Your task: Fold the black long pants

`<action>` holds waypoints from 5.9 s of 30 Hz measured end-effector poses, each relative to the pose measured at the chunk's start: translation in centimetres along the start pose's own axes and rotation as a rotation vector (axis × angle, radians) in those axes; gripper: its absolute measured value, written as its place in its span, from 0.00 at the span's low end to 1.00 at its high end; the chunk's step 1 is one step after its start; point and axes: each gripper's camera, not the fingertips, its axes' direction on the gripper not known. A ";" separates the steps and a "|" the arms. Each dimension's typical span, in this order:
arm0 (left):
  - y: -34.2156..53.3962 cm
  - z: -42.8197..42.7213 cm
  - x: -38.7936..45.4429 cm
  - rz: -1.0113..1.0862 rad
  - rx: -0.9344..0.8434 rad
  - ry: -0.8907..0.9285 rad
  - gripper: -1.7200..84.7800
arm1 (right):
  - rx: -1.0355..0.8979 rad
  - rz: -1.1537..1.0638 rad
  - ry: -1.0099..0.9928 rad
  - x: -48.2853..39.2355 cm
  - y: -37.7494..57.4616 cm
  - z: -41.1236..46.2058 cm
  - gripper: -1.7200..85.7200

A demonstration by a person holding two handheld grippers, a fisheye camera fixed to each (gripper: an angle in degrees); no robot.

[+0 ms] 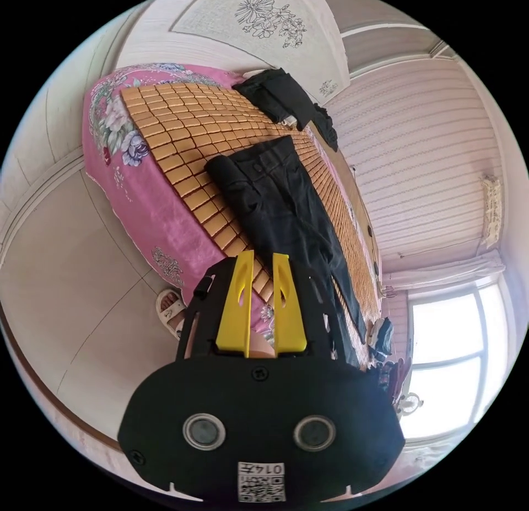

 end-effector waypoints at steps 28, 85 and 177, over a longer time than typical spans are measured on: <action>-6.5 3.9 5.3 0.004 -0.067 -0.124 0.07 | 0.101 -0.045 -0.058 10.9 -6.2 1.1 0.03; -10.4 5.8 18.7 -0.120 -0.035 -0.102 0.04 | 0.012 -0.033 0.078 5.9 -24.2 16.2 0.08; -2.1 -8.1 27.5 0.554 -0.043 -0.521 0.14 | 0.083 -0.833 0.093 -25.0 -12.7 2.1 0.09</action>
